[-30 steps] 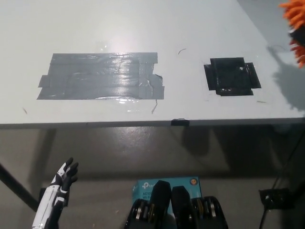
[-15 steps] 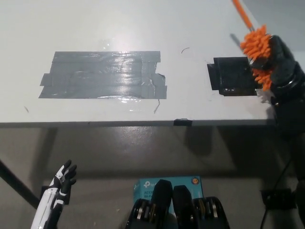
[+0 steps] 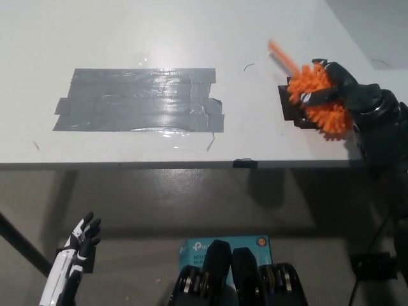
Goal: A person hands an oraange duster to the robot and the robot grabs it with its right hand and places it on the black marked spot infron tof it on the desk
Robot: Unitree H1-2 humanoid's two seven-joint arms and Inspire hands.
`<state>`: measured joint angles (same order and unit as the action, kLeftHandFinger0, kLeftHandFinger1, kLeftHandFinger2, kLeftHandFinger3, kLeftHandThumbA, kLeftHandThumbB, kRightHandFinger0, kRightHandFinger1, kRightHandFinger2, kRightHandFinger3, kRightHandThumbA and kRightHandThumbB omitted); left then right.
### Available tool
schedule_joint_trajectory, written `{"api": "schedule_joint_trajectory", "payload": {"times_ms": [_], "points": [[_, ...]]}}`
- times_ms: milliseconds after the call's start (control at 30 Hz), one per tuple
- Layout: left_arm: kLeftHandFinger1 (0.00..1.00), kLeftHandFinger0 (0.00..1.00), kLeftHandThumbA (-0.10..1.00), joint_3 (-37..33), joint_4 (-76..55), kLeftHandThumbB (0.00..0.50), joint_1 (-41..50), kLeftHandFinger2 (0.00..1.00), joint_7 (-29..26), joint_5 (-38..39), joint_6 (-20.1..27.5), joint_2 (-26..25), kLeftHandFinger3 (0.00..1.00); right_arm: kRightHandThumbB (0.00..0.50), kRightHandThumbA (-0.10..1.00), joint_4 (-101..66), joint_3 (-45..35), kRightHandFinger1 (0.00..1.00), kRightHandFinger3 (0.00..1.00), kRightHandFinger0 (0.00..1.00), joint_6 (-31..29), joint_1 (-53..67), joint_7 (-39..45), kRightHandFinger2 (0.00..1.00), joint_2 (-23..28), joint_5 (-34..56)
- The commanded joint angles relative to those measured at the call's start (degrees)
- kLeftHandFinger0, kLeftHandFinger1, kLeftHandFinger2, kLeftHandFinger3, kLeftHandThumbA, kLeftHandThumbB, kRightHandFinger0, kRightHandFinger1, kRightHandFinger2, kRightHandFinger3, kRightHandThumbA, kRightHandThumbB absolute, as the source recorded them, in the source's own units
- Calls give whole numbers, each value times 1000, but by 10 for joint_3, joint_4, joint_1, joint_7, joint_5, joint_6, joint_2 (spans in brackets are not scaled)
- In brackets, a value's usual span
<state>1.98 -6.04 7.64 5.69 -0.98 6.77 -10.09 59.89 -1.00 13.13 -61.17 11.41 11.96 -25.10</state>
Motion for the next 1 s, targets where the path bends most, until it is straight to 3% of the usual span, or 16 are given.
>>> {"api": "schedule_joint_trajectory", "payload": {"times_ms": [0,67,300,500,600,733,833,967], "points": [[1000,1000,954,1,-10,227,-7,1000,-2,-3,7,-3,1000,388,725,-8,1,1000,1000,1000,-68,-21,13,1000,16,51],[1000,1000,956,0,-6,223,-8,1000,-1,-4,12,-4,1000,416,772,-10,0,1000,1000,1000,-75,-17,7,1000,17,58],[1000,1000,959,3,5,231,-13,1000,1,-1,24,-10,1000,433,879,-10,32,1000,1000,1000,-88,-29,-20,1000,21,40],[1000,1000,981,5,10,221,-14,1000,-2,-6,30,-10,1000,426,845,-115,49,1000,1000,1000,-34,-10,-32,1000,34,31],[1000,1000,968,0,20,234,-42,1000,-1,-5,26,-3,1000,424,890,-253,45,1000,1000,1000,-17,10,-8,1000,68,28],[1000,1000,976,-8,29,225,-81,1000,-2,-8,16,5,1000,373,908,-450,30,1000,1000,1000,1,39,15,1000,119,17],[1000,1000,961,-8,30,212,-85,1000,0,-1,16,8,1000,385,991,-568,19,1000,1000,1000,18,70,26,1000,144,4],[1000,1000,954,-8,34,207,-92,1000,3,4,16,7,1000,346,959,-685,-12,1000,1000,1000,24,110,33,1000,162,24]]}}
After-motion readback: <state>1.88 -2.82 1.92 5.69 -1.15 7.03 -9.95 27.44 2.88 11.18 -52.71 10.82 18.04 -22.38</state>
